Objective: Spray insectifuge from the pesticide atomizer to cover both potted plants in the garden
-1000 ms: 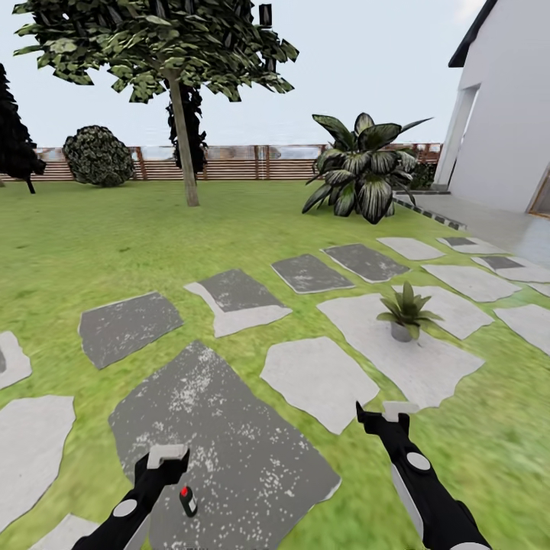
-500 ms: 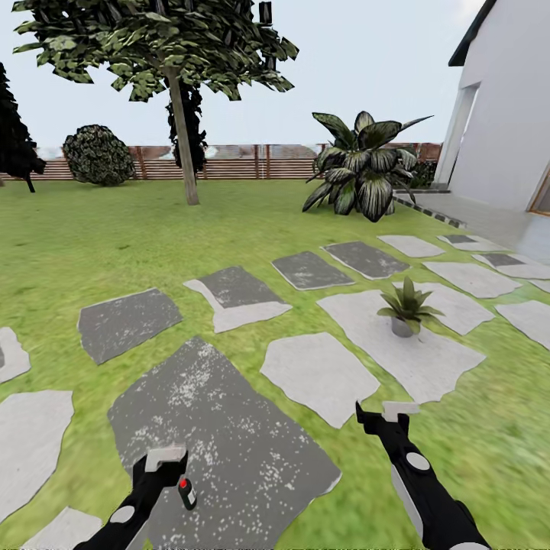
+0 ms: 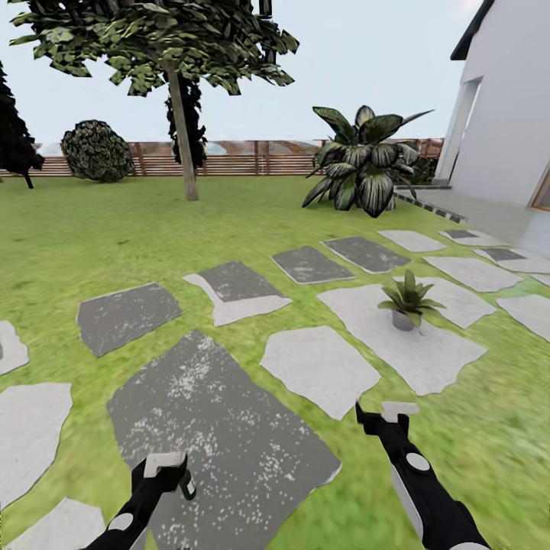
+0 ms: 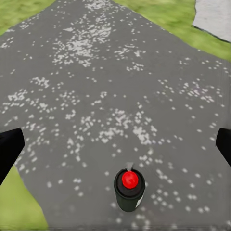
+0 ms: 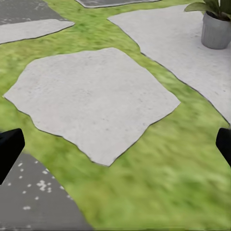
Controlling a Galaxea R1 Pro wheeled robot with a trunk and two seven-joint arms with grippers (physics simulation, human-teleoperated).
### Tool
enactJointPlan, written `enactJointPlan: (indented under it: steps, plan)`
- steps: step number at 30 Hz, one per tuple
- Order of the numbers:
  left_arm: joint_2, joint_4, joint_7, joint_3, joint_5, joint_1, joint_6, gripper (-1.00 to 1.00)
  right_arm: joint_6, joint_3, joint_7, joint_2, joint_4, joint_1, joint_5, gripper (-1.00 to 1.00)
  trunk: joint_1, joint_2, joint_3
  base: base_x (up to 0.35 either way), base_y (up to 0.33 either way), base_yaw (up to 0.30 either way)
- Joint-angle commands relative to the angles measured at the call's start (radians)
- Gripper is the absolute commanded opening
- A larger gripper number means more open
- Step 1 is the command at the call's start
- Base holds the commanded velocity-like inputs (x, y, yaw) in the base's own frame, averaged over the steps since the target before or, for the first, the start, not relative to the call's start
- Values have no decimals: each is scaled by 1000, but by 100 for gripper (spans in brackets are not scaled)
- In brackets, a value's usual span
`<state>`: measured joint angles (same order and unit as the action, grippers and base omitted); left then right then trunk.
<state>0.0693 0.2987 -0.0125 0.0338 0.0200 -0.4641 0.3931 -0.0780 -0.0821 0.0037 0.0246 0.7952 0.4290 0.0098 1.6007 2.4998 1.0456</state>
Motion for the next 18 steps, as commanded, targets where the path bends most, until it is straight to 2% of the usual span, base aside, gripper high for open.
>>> enactJointPlan:
  steps: [1, 18]
  plan:
    - [0, -1, -1, 2, 2, 0, 3, 100, -3, -1, 0, 0, -1, 0, 1, 100, 0, 1, 6, 0, 0, 0]
    - [-4, -9, -1, 0, -4, 1, 4, 100, -2, -1, 1, 0, 0, 0, 1, 100, 8, 5, 99, 0, 0, 0]
